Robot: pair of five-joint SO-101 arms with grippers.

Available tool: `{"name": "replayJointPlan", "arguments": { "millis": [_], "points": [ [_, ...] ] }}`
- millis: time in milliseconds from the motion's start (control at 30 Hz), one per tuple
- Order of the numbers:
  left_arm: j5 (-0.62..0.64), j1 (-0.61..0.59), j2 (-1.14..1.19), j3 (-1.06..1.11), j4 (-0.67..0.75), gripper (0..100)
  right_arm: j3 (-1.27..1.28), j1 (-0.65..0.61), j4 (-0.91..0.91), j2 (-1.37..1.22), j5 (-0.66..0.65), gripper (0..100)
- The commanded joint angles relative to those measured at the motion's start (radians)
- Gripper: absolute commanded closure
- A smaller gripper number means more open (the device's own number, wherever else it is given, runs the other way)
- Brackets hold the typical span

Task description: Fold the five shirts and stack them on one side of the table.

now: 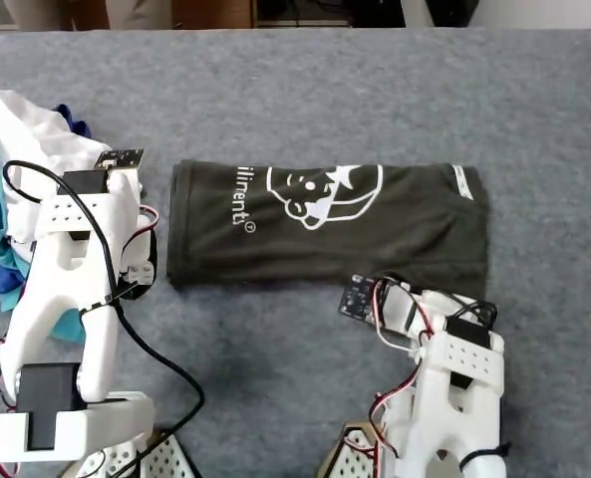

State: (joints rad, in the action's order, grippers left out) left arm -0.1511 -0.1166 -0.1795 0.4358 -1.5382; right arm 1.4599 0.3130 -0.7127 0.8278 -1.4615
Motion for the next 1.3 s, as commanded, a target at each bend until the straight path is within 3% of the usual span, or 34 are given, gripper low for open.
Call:
{"name": "replayJointPlan", "arguments": {
  "millis": [0,233,600,867,967,1167,1267],
  "points": [
    [-0.003,-0.009,-0.004,-0.005,-0.006,98,-0.061,-0.007,-0.044,0.007,0.012,97.9],
    [-0.003,-0.009,-0.002,-0.005,-0.002,98,-0.216,-0.01,-0.269,0.008,0.014,97.9],
    [-0.003,-0.009,-0.002,-0.005,-0.003,98,-0.242,-0.054,-0.394,0.008,0.012,97.9],
    [-0.003,-0.009,-0.002,-0.005,-0.003,98,-0.24,-0.067,-0.394,0.008,0.012,97.7],
    [-0.003,-0.009,-0.002,-0.005,-0.003,98,-0.219,-0.062,-0.313,0.004,0.012,97.0],
    [-0.003,-0.009,-0.002,-0.005,-0.006,98,-0.174,-0.05,-0.276,0.005,0.009,79.7],
    [-0.003,-0.009,-0.002,-0.005,-0.006,98,-0.163,-0.047,-0.275,0.005,0.009,76.0]
  ]
}}
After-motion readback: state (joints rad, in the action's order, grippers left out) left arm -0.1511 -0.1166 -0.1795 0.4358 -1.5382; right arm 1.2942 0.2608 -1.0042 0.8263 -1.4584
